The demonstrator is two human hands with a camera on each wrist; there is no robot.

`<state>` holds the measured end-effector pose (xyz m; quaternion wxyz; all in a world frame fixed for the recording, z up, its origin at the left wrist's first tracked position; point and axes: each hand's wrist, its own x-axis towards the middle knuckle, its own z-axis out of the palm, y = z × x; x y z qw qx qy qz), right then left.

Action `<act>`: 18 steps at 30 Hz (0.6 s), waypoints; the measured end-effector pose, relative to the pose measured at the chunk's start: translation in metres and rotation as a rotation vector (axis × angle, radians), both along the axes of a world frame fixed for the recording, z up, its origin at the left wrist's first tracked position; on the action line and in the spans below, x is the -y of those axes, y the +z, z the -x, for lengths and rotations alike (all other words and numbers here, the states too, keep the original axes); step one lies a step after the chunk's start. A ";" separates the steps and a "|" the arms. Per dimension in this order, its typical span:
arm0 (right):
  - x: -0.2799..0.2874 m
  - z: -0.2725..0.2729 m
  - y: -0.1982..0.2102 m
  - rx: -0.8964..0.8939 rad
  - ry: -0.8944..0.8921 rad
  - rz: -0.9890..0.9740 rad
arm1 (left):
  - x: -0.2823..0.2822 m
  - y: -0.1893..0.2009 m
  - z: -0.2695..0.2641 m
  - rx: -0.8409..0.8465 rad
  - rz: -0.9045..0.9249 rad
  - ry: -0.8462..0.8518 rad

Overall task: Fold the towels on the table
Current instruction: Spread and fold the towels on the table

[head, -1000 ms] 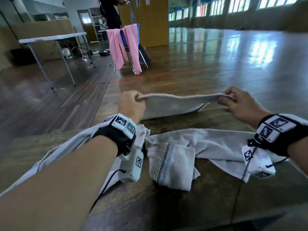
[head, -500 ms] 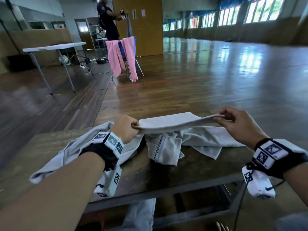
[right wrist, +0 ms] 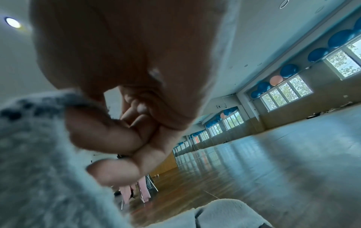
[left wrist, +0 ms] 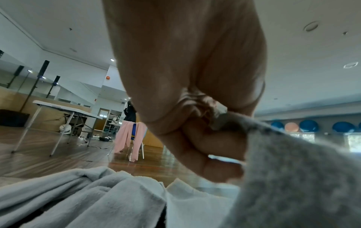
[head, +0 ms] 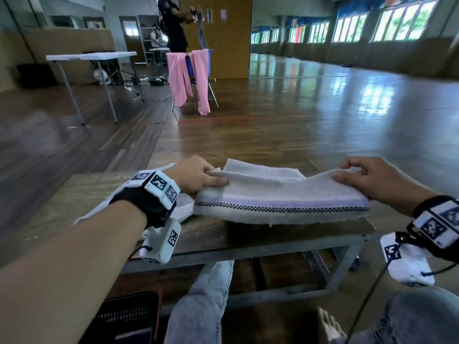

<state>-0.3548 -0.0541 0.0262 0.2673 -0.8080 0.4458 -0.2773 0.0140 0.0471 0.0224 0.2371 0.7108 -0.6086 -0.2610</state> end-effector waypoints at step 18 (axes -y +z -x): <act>0.099 -0.036 -0.091 -0.181 -0.247 -0.015 | 0.096 -0.068 -0.012 0.139 0.079 0.083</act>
